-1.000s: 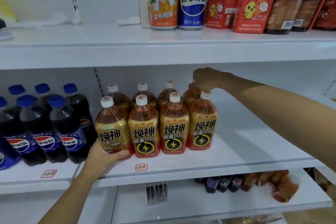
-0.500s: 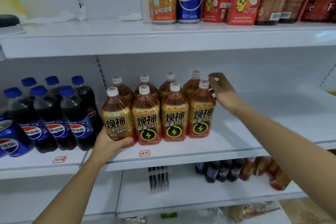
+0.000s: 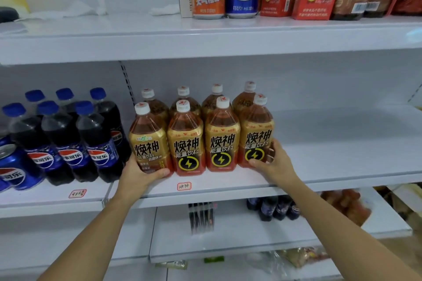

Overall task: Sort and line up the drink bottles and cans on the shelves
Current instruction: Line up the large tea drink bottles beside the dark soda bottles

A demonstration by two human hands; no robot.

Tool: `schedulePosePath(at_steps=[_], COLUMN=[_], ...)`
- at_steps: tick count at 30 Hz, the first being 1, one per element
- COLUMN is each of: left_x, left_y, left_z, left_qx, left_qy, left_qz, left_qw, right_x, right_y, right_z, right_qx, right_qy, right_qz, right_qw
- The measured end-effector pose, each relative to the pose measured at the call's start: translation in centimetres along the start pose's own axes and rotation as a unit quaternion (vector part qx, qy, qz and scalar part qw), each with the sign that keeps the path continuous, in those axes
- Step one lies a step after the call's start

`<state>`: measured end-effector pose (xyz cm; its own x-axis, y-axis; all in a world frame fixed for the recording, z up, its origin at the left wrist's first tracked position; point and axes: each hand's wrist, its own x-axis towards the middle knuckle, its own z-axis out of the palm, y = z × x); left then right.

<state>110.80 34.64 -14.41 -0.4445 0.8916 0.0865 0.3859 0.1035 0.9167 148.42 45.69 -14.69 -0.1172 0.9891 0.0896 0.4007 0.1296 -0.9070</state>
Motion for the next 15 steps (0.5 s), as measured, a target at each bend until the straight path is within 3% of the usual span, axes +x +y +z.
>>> schedulePosePath(at_steps=[6, 10, 11, 15], left_x=[0.0, -0.6, -0.6, -0.8], left_y=[-0.1, 0.8, 0.9, 1.1], left_z=[0.0, 0.1, 0.1, 0.0], left_qx=[0.004, 0.004, 0.008, -0.003], left_qy=[0.001, 0.012, 0.013, 0.003], left_qz=[-0.002, 0.015, 0.023, 0.014], left_qw=[1.0, 1.0, 1.0, 1.0], right_x=[-0.8, -5.0, -6.4, -8.1], right_y=[-0.1, -2.1, -3.2, -10.0], right_z=[0.3, 3.4, 4.8, 8.9], right_qx=[0.027, 0.071, 0.086, 0.099], right_qy=[0.024, 0.25, 0.273, 0.175], right_qz=[-0.007, -0.004, -0.014, -0.15], right_qw=[0.999, 0.966, 0.958, 0.968])
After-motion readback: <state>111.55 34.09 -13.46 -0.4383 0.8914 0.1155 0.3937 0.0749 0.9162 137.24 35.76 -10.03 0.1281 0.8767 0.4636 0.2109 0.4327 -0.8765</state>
